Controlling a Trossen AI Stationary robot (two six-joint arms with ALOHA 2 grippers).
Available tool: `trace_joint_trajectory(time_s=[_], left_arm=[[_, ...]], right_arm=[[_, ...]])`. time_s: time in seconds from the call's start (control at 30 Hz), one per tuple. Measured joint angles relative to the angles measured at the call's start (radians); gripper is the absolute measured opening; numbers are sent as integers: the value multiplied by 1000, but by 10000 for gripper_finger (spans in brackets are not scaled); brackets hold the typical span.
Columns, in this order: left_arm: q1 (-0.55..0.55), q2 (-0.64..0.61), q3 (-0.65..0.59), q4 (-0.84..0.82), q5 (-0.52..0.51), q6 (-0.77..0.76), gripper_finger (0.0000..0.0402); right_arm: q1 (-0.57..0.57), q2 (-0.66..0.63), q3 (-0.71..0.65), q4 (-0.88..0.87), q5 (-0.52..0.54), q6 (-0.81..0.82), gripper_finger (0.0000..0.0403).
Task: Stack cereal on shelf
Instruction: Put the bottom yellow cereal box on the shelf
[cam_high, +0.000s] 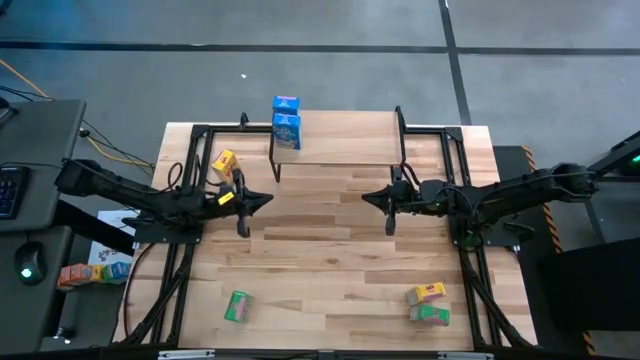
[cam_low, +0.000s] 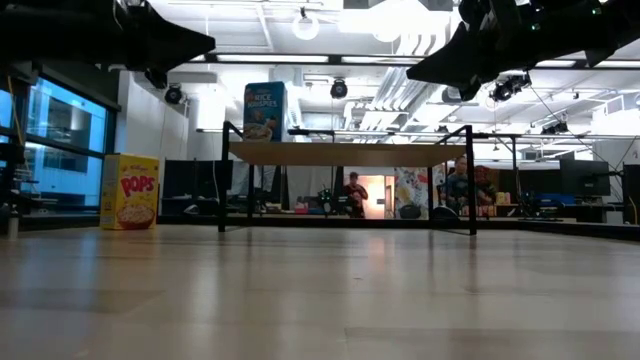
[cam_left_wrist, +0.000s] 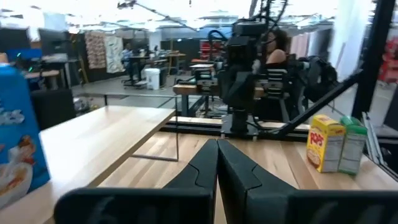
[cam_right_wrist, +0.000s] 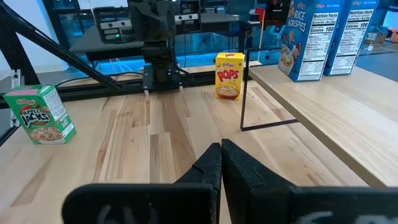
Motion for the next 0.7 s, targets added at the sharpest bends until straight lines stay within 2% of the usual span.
trace_joint_trajectory(time_s=[0.4, 0.7], left_arm=[[1, 0, 0, 2, 5, 90, 0], [0, 0, 0, 2, 4, 108, 1]], right_arm=[[0, 0, 0, 28, 73, -28, 0], [0, 0, 0, 66, -38, -22, 0]])
